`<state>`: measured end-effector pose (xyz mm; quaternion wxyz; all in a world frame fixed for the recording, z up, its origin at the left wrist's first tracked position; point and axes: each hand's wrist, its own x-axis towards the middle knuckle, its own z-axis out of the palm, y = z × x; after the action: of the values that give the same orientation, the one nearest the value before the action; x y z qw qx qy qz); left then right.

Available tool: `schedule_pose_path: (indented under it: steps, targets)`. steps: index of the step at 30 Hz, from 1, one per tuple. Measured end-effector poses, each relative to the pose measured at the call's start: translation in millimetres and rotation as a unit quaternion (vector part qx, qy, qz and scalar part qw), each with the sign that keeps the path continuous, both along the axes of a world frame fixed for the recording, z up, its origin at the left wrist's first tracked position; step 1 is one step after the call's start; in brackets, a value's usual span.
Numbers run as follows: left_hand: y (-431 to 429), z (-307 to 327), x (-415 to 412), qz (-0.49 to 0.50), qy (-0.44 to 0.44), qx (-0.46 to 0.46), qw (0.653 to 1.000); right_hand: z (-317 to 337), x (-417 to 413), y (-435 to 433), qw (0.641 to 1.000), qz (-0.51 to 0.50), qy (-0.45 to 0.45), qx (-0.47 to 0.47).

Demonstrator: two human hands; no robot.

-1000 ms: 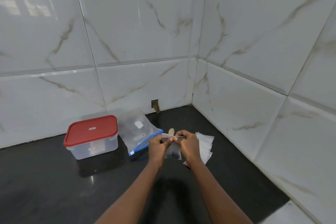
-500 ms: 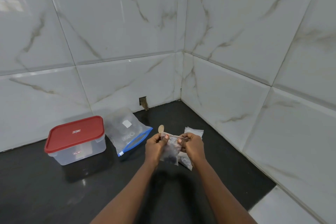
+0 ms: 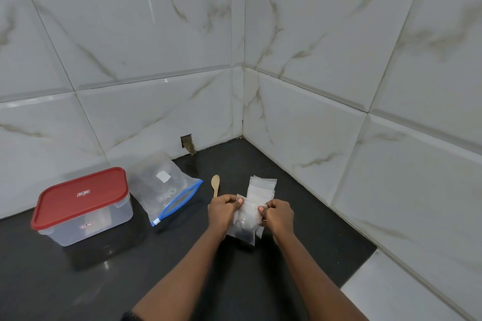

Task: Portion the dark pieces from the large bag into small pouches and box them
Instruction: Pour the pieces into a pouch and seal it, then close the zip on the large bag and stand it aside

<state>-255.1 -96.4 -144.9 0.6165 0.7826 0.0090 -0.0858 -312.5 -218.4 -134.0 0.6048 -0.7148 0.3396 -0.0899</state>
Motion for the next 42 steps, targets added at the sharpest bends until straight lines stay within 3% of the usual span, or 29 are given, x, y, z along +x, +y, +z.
schedule_pose_path:
  steps: [15, 19, 29, 33, 37, 40, 42]
  targets:
    - [-19.7, -15.9, 12.5, -0.060, -0.061, 0.184, 0.979, -22.5, 9.5, -16.8, 0.991, 0.013, 0.077, -0.107]
    - [-21.8, -17.0, 15.7, -0.082, -0.083, 0.220, 0.968, -11.2, 3.7, -12.1, 0.978, 0.035, 0.112, -0.172]
    - [-3.6, -10.4, 20.4, -0.073, -0.180, 0.187, 0.963, -4.8, 11.4, -6.4, 0.944, 0.064, 0.178, -0.272]
    - [17.4, -0.3, 24.4, -0.002, -0.253, 0.166, 0.953, 8.6, 28.5, 21.8, 0.907, 0.055, 0.095, -0.405]
    - [48.2, 13.7, 36.3, 0.086, -0.260, 0.161, 0.948, 10.9, 54.7, 66.4, 0.905, 0.145, -0.003, -0.399]
    - [76.3, 15.7, 48.2, 0.163, -0.225, 0.166, 0.946, 0.7, 64.0, 105.5, 0.856, 0.252, -0.038, -0.450]
    - [95.4, 14.9, 53.3, 0.211, -0.199, 0.156, 0.944, -9.8, 68.2, 133.3, 0.777, 0.322, -0.089, -0.533]
